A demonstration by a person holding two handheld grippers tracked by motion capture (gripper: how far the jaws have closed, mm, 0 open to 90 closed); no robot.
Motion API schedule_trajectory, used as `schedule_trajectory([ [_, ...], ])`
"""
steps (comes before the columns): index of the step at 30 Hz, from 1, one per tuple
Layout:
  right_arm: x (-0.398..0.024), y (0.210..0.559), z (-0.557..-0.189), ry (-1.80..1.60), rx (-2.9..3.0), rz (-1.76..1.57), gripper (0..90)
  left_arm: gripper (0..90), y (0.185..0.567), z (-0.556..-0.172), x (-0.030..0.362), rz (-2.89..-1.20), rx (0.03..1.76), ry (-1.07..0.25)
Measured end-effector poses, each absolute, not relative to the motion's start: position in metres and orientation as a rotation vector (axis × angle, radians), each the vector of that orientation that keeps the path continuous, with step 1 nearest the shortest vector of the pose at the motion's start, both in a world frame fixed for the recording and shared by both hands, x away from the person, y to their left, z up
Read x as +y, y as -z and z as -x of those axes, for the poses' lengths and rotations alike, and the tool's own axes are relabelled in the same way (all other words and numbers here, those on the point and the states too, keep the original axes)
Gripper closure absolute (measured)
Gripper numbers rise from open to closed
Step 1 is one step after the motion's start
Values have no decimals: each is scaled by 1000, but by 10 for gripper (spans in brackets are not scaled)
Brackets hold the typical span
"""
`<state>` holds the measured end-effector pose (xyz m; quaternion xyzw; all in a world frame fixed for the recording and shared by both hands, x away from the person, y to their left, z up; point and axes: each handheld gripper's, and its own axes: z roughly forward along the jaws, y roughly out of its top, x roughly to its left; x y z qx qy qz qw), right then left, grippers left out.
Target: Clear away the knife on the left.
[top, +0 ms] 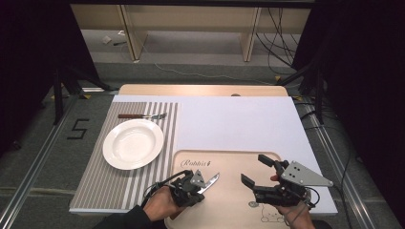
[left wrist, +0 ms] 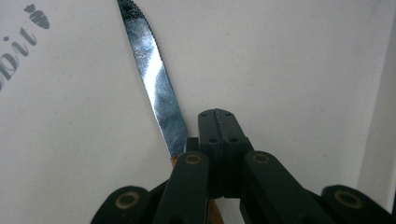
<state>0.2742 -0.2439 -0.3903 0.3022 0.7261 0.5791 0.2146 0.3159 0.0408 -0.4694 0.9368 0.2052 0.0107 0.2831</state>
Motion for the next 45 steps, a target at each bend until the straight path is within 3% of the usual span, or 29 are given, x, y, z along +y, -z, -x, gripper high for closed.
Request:
schedule_trajectory([
  [45, -244, 390, -273, -1616, 2011, -833, 181, 897, 463, -337, 72, -2534, 736, -98],
])
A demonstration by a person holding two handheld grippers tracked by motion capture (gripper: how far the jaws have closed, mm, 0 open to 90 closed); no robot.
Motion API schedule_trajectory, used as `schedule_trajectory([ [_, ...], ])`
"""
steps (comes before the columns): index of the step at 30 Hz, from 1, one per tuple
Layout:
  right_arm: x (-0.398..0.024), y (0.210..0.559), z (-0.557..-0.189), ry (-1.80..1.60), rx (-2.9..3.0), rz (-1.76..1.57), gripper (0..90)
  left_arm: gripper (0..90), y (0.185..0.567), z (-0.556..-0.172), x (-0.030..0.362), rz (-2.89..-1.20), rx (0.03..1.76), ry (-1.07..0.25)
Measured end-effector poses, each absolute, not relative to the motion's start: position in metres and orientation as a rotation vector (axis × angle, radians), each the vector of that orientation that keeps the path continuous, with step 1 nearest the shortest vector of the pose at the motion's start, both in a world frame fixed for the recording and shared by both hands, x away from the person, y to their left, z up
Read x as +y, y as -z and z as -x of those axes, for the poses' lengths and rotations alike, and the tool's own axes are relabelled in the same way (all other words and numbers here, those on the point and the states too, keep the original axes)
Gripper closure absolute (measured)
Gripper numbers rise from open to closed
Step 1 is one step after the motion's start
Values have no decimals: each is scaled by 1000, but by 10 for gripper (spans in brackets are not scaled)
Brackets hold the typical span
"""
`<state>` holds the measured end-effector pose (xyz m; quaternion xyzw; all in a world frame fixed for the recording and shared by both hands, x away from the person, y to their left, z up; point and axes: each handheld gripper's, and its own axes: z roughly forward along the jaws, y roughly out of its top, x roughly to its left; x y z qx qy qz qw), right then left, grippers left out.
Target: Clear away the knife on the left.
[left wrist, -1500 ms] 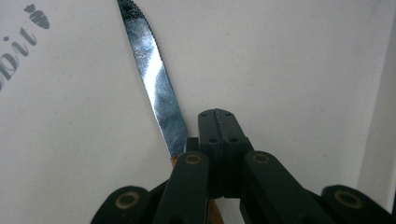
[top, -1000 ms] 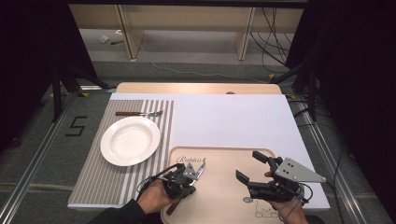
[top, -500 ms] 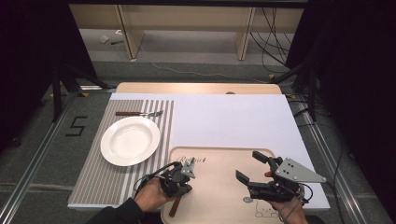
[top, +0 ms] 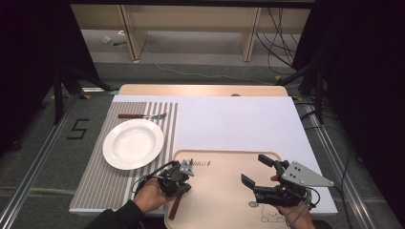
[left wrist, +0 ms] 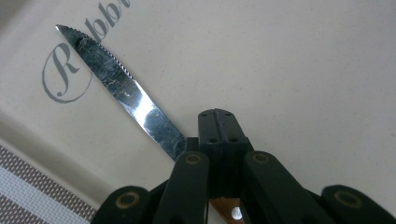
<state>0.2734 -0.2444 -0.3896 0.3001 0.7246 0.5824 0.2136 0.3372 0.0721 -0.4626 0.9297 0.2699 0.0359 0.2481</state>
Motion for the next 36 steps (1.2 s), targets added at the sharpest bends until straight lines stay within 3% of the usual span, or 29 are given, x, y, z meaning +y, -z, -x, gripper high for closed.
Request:
schedule_trajectory([
  [36, -246, 389, -272, -1614, 2010, -832, 181, 894, 464, -346, 89, -2552, 808, -64],
])
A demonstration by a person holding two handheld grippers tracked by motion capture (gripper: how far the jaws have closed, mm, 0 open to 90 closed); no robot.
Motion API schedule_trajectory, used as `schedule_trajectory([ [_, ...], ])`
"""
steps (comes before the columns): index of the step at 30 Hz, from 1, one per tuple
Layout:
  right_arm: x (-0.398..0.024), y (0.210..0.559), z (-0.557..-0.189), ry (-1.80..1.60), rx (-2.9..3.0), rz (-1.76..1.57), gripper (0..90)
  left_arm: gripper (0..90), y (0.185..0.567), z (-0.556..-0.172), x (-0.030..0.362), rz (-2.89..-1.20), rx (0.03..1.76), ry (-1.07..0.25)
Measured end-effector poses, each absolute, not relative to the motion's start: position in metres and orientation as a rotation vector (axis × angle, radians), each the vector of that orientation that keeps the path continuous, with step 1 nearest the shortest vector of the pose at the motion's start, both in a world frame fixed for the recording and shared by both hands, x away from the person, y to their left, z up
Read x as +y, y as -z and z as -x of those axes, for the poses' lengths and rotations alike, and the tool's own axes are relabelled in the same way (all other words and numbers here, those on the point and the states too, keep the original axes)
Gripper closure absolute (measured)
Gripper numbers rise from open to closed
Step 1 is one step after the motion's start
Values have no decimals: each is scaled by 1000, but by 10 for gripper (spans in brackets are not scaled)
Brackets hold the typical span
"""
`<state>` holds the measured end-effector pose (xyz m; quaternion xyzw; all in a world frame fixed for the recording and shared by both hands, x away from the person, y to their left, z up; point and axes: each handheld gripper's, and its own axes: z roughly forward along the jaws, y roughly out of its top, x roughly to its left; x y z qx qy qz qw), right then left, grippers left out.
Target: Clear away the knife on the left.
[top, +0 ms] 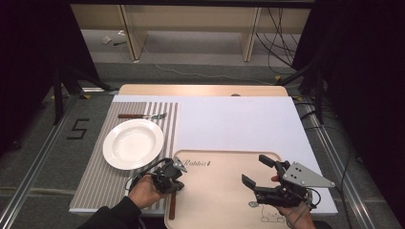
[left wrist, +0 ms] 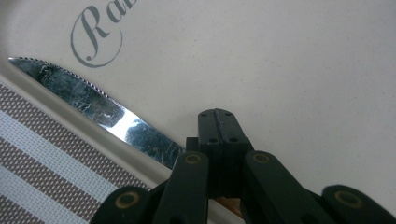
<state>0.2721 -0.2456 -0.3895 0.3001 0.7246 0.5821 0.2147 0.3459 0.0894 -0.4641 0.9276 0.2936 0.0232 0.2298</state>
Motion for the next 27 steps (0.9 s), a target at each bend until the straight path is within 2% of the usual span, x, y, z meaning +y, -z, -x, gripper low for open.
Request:
schedule_trajectory([
  [1, -246, 389, -272, -1614, 2011, -832, 181, 884, 464, -346, 90, -2547, 802, -58],
  [4, -245, 389, -272, -1615, 2009, -830, 181, 754, 463, -346, 91, -2525, 796, -10],
  [5, -245, 389, -272, -1615, 2010, -831, 181, 678, 461, -346, 91, -2516, 782, 0],
  [6, -245, 389, -272, -1615, 2010, -831, 181, 678, 460, -345, 91, -2502, 779, -6],
  [11, -245, 389, -272, -1614, 2011, -829, 181, 419, 454, -342, 92, -2399, 758, -12],
  [17, -245, 389, -272, -1616, 2011, -828, 181, 288, 447, -340, 95, -2284, 722, -15],
  [27, -245, 389, -273, -1618, 2011, -825, 181, 198, 434, -334, 102, -2137, 663, -35],
])
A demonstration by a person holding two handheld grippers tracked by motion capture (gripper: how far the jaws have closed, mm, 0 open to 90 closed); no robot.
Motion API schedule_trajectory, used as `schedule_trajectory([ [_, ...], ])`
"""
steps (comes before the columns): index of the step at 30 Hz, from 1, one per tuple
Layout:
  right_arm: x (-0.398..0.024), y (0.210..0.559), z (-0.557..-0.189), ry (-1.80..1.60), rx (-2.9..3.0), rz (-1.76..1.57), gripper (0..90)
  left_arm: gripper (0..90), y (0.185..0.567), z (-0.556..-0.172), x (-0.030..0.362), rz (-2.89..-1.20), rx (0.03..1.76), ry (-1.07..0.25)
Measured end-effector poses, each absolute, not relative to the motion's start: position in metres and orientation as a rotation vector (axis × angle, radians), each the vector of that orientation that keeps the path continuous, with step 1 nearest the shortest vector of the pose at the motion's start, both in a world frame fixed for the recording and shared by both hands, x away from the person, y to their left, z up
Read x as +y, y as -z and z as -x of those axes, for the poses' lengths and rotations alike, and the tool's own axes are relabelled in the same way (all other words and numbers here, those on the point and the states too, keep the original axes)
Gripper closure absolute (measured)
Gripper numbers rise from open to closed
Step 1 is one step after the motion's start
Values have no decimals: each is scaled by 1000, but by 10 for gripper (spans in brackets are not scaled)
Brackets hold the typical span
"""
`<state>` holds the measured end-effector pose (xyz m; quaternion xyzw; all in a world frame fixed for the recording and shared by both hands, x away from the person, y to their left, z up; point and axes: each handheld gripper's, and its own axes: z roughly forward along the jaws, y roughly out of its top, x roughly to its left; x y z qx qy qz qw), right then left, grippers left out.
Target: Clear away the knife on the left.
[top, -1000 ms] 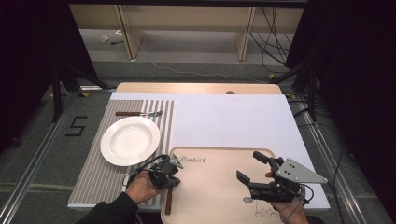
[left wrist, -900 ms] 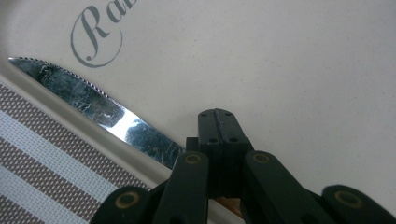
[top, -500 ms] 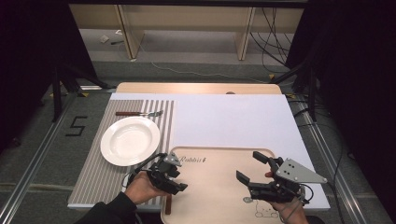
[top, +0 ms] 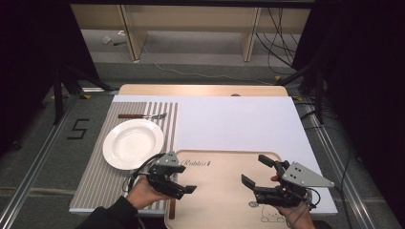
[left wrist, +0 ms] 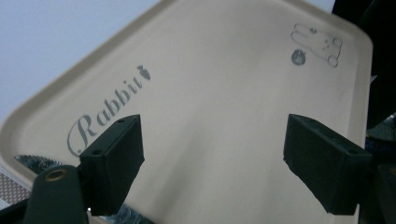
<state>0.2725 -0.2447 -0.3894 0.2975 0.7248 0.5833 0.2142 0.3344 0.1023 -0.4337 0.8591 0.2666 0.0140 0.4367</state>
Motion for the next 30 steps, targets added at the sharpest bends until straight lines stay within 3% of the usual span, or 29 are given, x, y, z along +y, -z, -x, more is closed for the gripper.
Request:
schedule_trajectory([
  [19, -245, 390, -273, -1621, 2014, -828, 179, 158, 412, -323, 132, -1909, 611, -83],
  [30, -244, 390, -273, -1619, 2025, -828, 176, 158, 410, -319, 148, -1872, 628, -137],
])
